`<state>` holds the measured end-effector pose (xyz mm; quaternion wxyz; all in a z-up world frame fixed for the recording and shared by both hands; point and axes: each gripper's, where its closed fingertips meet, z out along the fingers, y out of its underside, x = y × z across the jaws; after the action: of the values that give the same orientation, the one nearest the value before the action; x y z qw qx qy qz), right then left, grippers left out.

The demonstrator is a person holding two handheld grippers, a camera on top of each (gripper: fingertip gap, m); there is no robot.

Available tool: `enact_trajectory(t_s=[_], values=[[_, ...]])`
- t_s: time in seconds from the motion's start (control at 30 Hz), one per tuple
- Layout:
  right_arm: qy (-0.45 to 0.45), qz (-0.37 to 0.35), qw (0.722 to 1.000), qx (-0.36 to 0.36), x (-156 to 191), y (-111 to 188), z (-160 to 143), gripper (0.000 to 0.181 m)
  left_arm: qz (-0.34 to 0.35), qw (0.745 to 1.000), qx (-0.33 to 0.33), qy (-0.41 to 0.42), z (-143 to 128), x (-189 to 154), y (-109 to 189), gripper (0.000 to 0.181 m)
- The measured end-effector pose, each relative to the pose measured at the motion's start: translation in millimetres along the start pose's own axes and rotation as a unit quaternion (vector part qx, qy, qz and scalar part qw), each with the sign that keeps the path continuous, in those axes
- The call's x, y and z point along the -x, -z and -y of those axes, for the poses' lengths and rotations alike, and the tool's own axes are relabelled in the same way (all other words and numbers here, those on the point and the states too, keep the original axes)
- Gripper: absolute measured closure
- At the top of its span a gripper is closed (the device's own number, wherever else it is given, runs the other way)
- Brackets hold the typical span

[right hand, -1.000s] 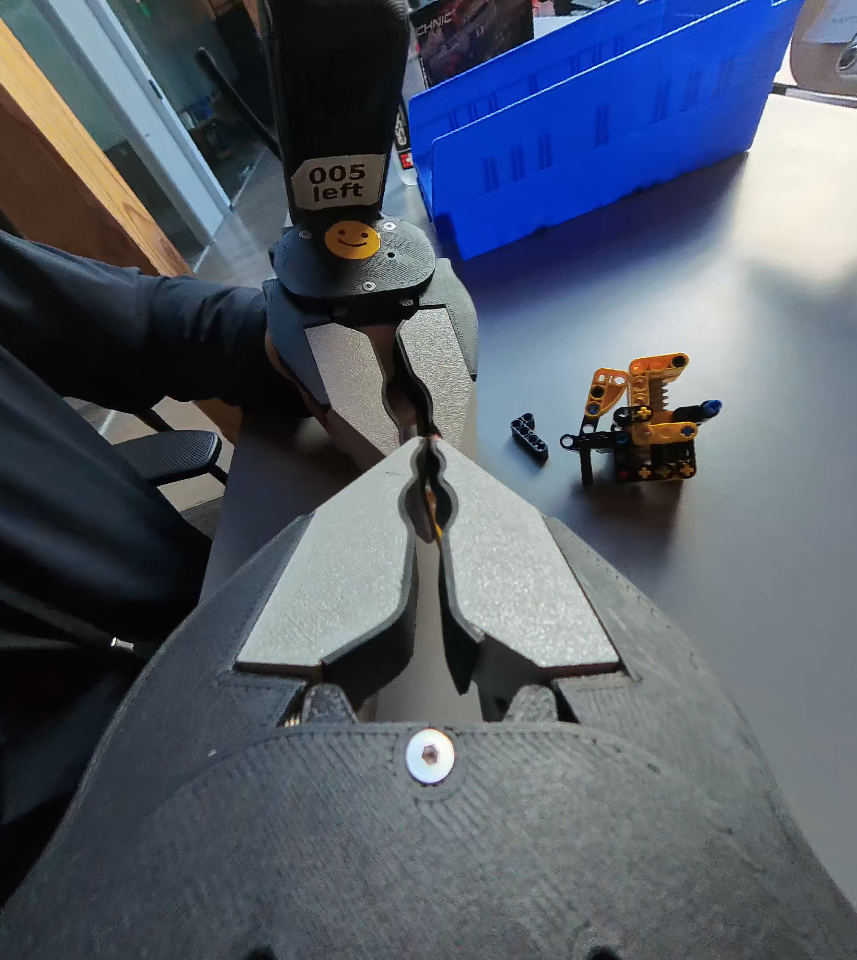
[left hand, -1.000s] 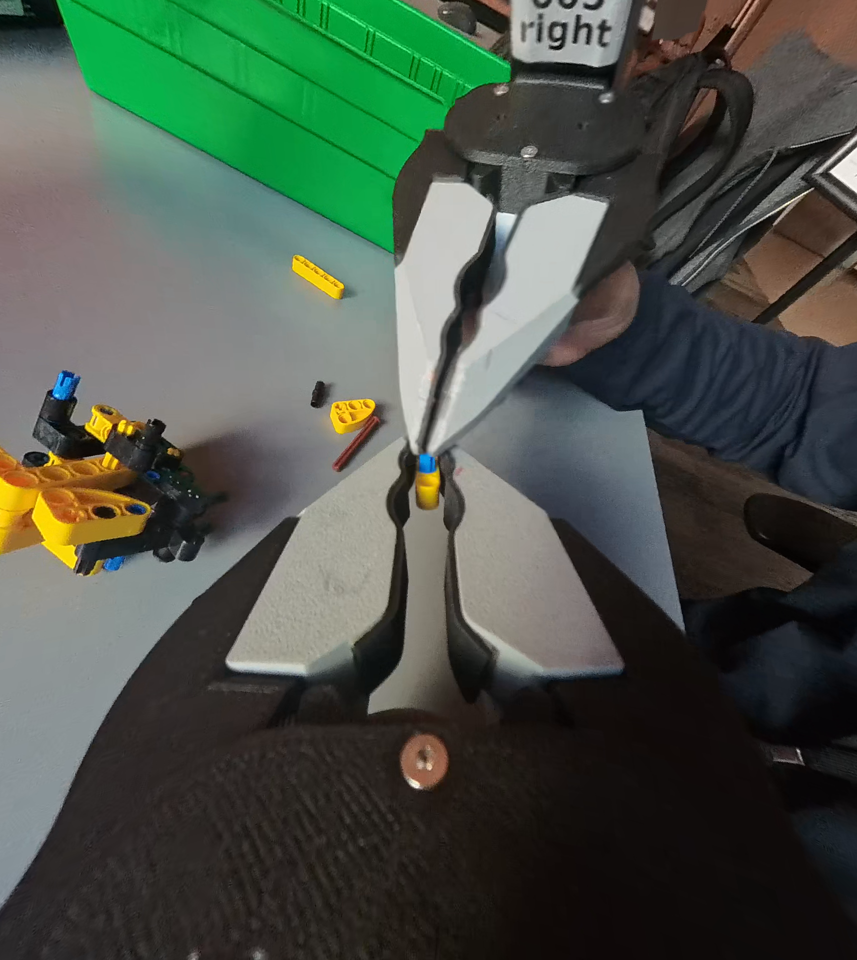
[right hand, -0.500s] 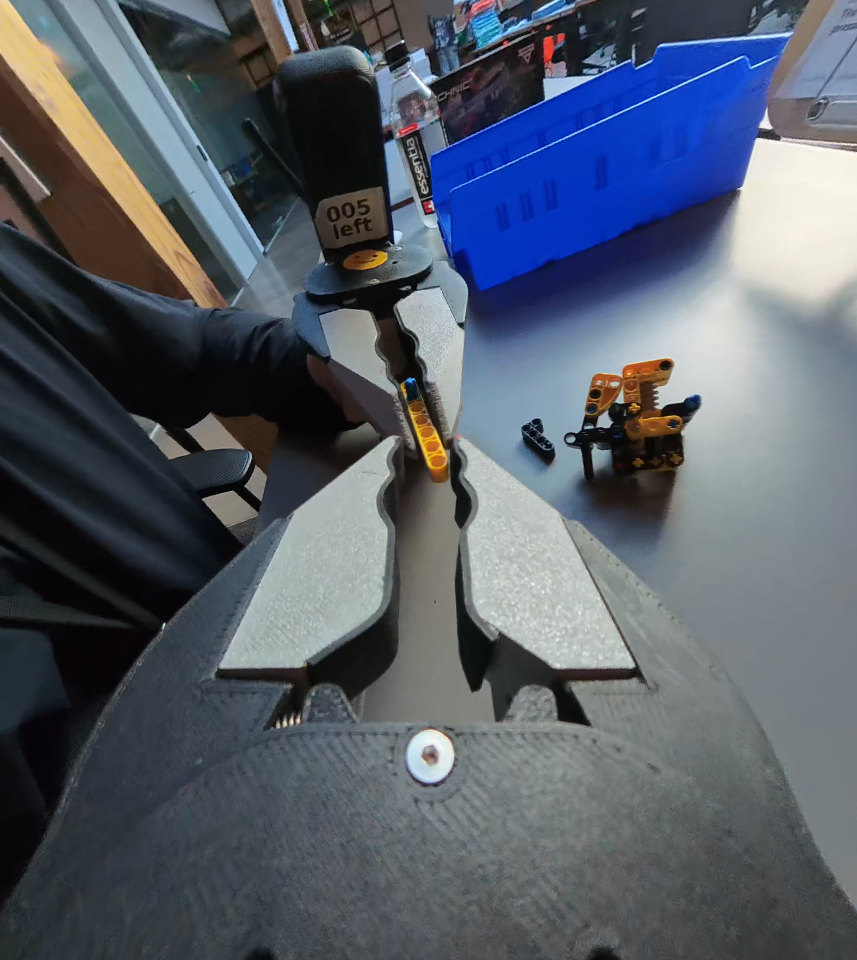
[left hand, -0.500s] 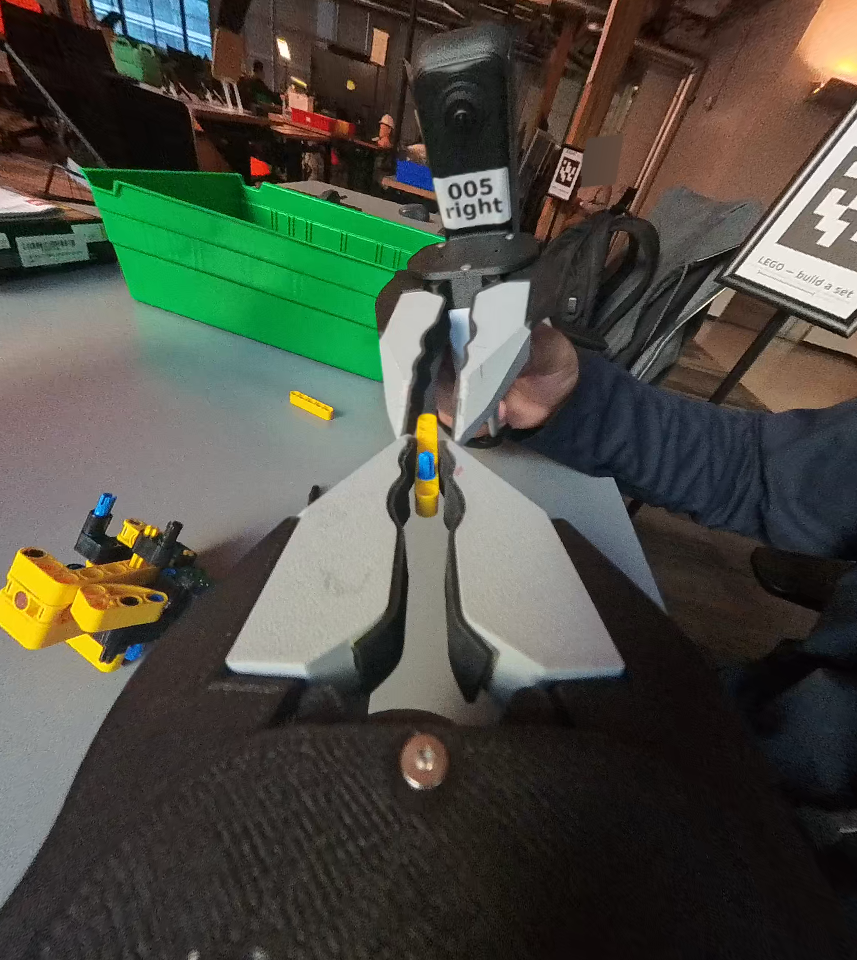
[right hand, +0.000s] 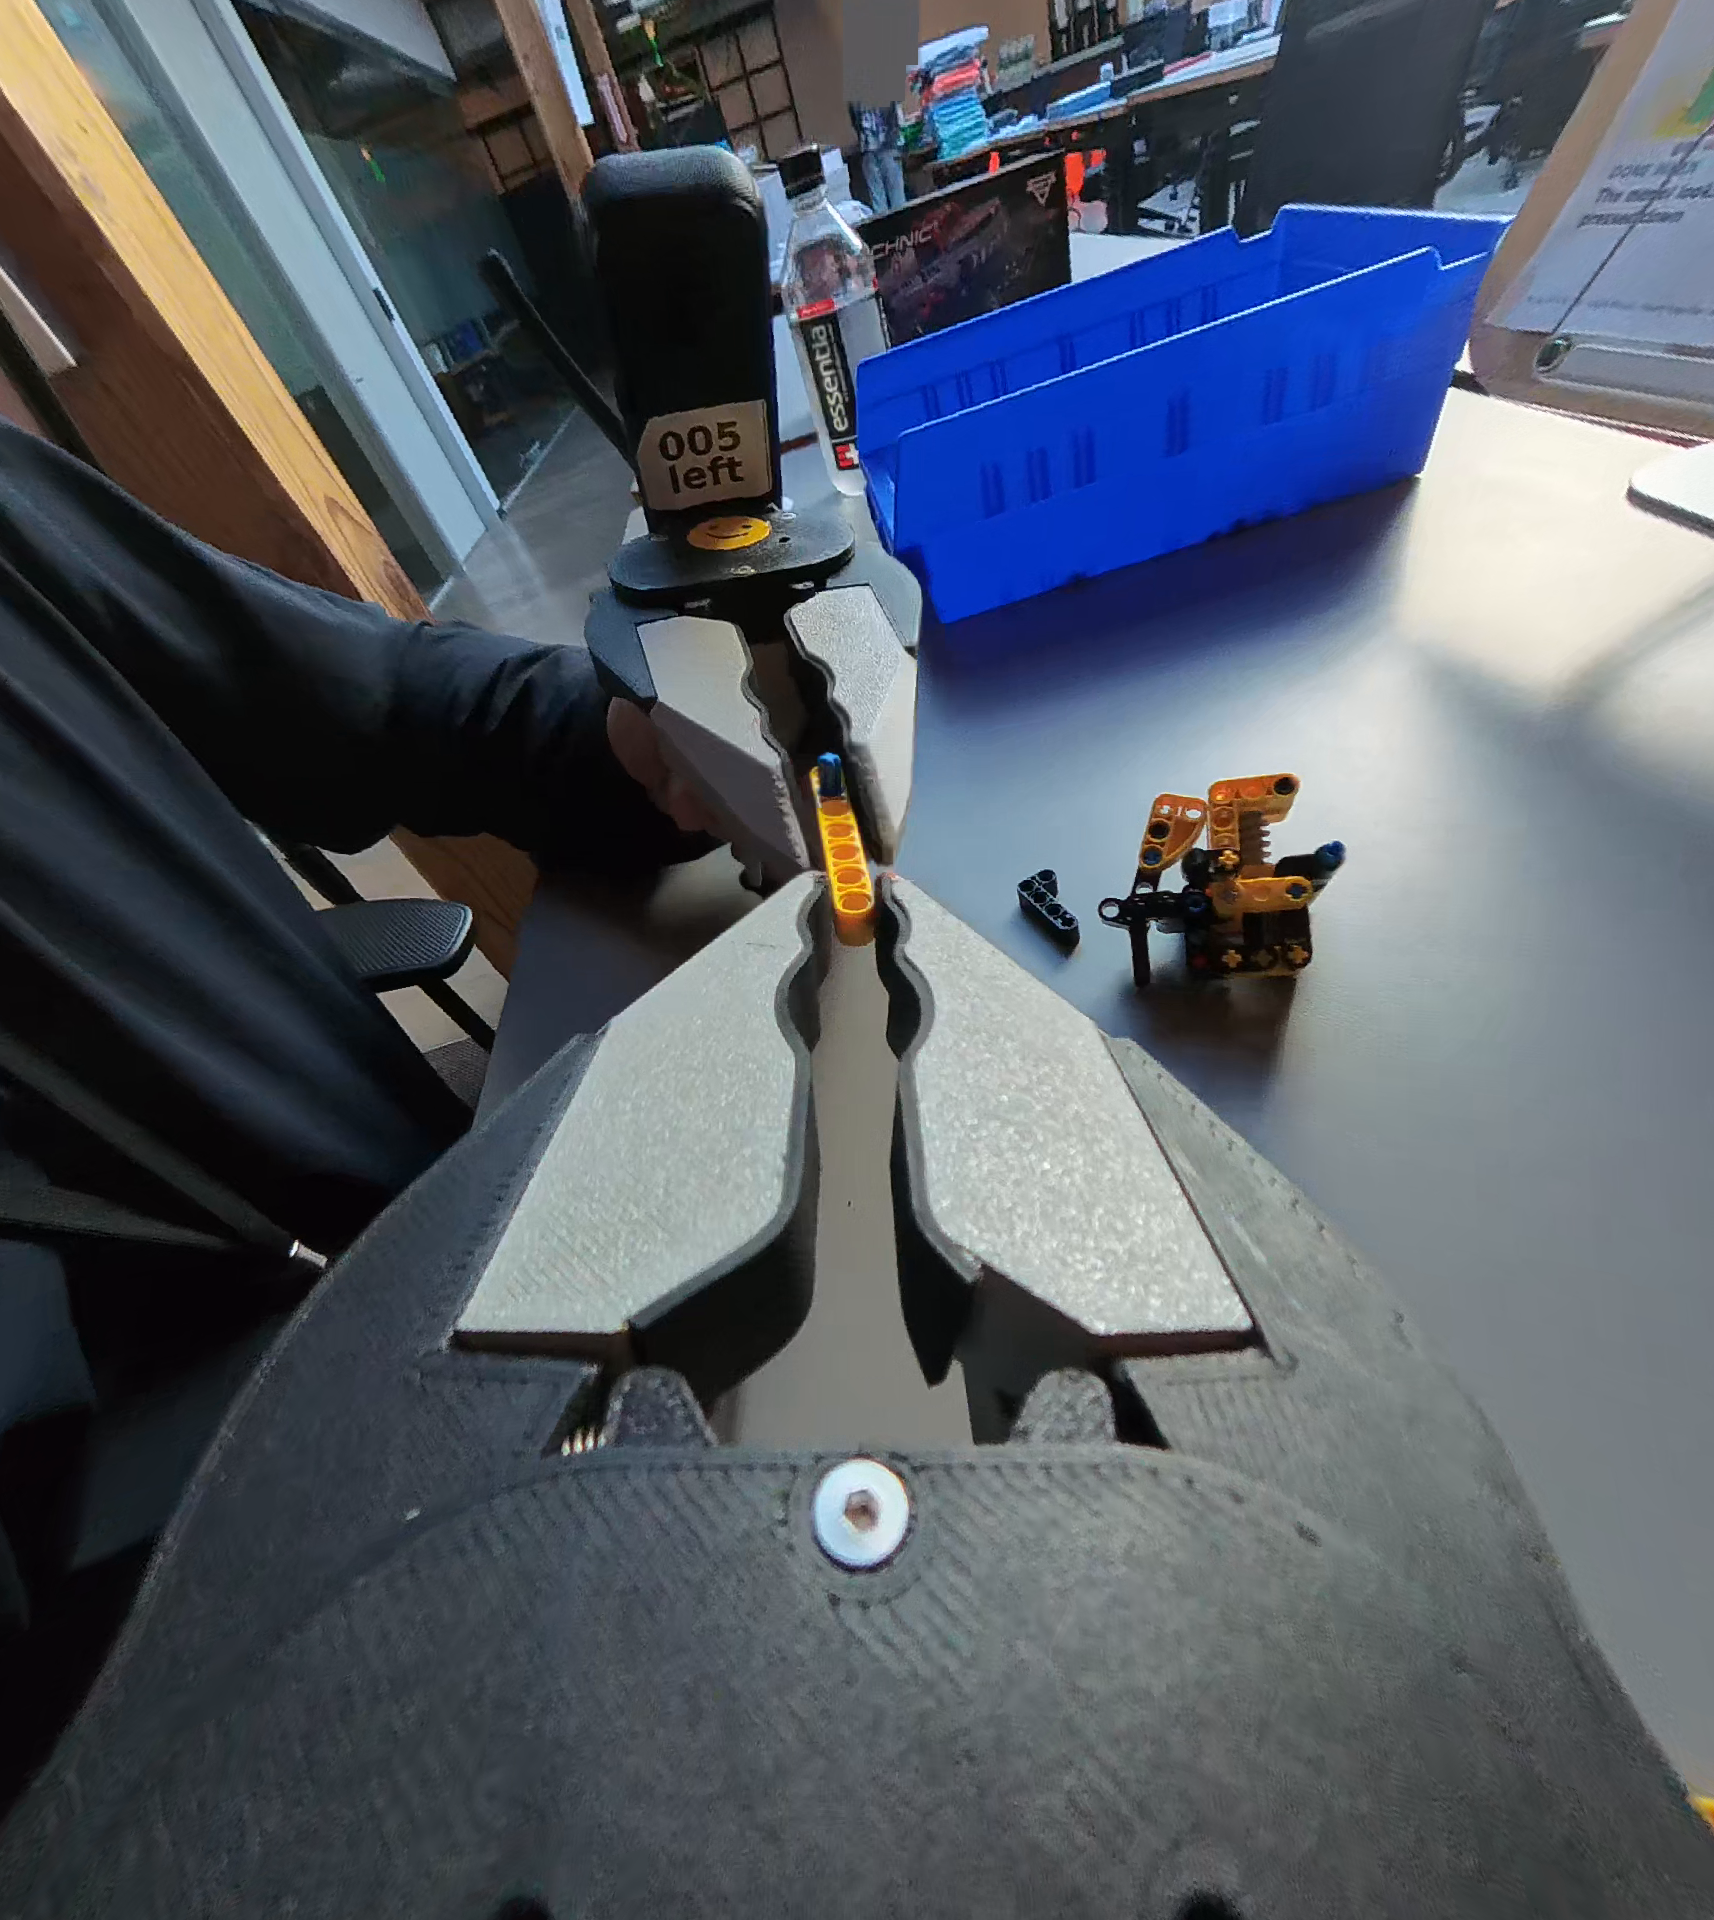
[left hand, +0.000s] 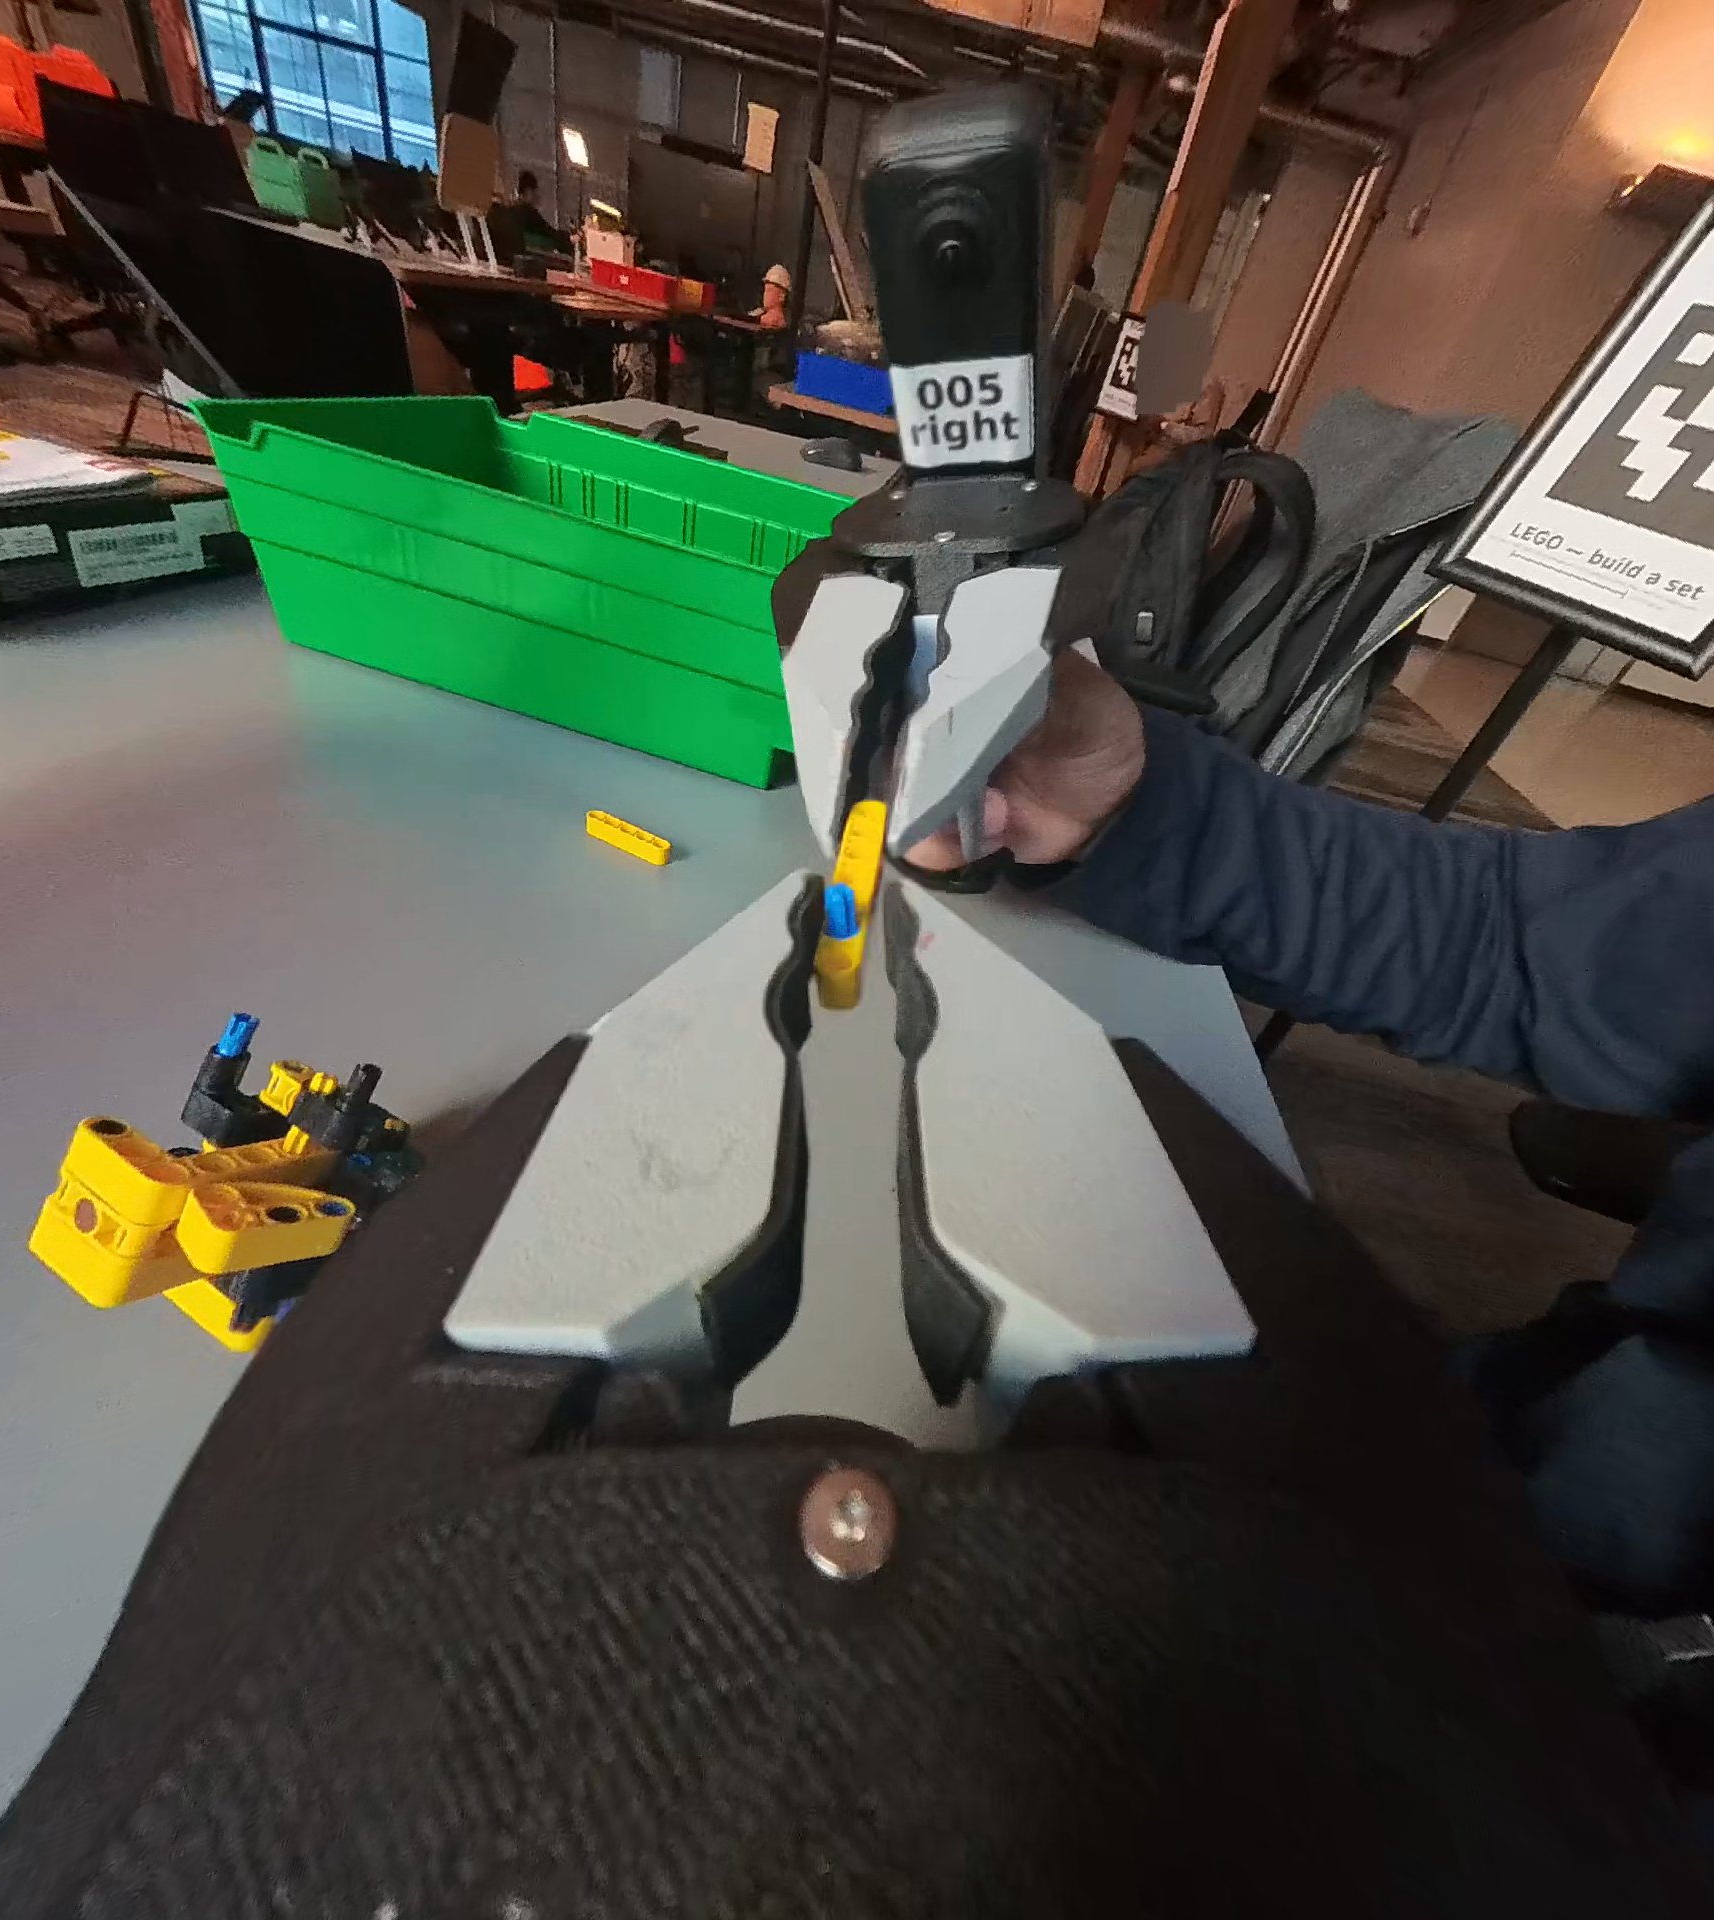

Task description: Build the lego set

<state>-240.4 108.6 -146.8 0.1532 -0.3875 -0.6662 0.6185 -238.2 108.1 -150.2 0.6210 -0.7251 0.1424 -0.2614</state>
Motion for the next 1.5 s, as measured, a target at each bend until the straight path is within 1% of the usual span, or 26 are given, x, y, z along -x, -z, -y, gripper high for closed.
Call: enact_trajectory(t_s=[0.1, 0.2, 0.27, 0.33, 0.37, 0.47, 0.57, 0.63, 0.67, 0.83, 0.9, 1.17, 1.37, 1.5], values=[[-0.007, 0.004, 1.0, -0.009, -1.7, 7.3, 2.8, 0.176, -0.003, 1.0, -0.01, 0.003, 4.6, 1.0, 4.1, 0.175], [0.012, -0.006, 1.0, -0.004, -1.8, 7.1, 2.1, 0.175, -0.009, 1.0, -0.006, 0.001, 2.0, -0.6, 3.4, 0.176], [0.034, -0.004, 0.999, 0.002, 2.8, 5.5, 1.2, 0.167, -0.015, 1.0, -0.01, 0.003, 3.2, -3.3, 2.1, 0.176], [0.041, -0.006, 0.999, 0.016, 3.6, 1.1, -2.7, 0.173, -0.018, 1.0, -0.007, -0.003, 1.8, -6.4, -0.5, 0.176], [0.041, -0.006, 0.999, 0.021, 3.6, -0.4, -4.0, 0.173, -0.017, 1.0, -0.003, -0.006, 0.6, -7.2, -1.5, 0.176], [0.04, 0.011, 0.999, 0.017, 7.8, -0.8, -3.4, 0.177, -0.026, 1.0, -0.007, 0.004, 1.9, -8.2, -0.3, 0.176], [0.031, 0.004, 0.999, 0.02, 3.7, -0.7, -5.7, 0.177, -0.011, 1.0, -0.011, -0.01, 5.5, -3.4, 3.2, 0.166], [0.023, 0.015, 1.0, 0.011, 6.3, 0.7, -2.7, 0.177, -0.006, 1.0, -0.01, -0.015, 6.0, -2.3, 4.9, 0.172], [0.024, 0.014, 1.0, 0.009, 6.3, 1.4, -1.9, 0.177, -0.01, 1.0, -0.007, -0.014, 5.0, -3.5, 4.5, 0.172], [0.037, 0.007, 0.999, 0.032, 6.9, -2.4, -8.8, 0.177, -0.021, 1.0, 0.0, -0.003, 2.2, -6.1, 2.2, 0.165], [0.037, 0.012, 0.999, 0.034, 8.2, -3.5, -9.7, 0.177, -0.025, 1.0, 0.0, 0.0, 1.6, -6.5, 2.6, 0.175], [0.034, 0.018, 0.999, 0.036, 9.9, -3.6, -10.6, 0.177, -0.036, 0.999, -0.003, 0.013, 2.1, -9.2, 2.1, 0.176], [0.035, 0.016, 0.999, 0.033, 10.0, -3.8, -9.4, 0.177, -0.042, 0.998, -0.019, 0.038, 4.9, -9.3, 0.4, 0.177], [0.024, 0.027, 0.999, 0.025, 11.9, -3.0, -7.6, 0.177, -0.048, 0.997, -0.029, 0.049, 6.8, -10.8, 0.4, 0.178]])
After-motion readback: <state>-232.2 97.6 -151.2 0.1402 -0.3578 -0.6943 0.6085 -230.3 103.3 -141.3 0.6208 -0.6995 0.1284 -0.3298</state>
